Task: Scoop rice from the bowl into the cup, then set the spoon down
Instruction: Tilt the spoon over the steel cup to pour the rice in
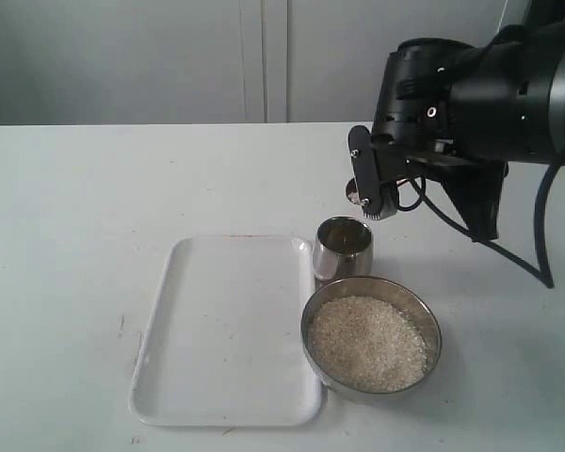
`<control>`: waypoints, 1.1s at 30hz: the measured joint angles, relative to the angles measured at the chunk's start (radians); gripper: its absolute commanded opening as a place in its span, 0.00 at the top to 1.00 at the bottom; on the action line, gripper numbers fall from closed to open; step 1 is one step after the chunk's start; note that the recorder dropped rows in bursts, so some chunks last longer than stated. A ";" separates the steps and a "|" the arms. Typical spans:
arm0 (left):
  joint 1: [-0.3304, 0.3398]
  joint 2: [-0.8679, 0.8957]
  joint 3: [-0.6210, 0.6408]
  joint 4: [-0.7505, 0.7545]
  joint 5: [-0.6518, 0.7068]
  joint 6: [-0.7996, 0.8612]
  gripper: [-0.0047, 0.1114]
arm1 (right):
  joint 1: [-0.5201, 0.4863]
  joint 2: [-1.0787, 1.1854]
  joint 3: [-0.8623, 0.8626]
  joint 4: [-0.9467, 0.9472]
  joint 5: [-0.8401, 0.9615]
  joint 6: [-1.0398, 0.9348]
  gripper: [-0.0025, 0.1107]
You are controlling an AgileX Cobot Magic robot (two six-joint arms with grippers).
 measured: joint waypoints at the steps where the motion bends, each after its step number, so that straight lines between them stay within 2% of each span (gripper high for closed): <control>1: 0.000 0.000 0.000 0.000 0.000 0.000 0.84 | 0.000 0.000 0.000 -0.002 0.000 0.000 0.98; 14: 0.000 0.000 0.000 0.000 0.000 0.000 0.84 | 0.071 0.000 0.000 -0.041 0.041 -0.006 0.98; 33: 0.000 0.000 0.000 0.000 0.000 0.000 0.84 | 0.094 0.000 0.000 -0.119 0.102 0.011 0.98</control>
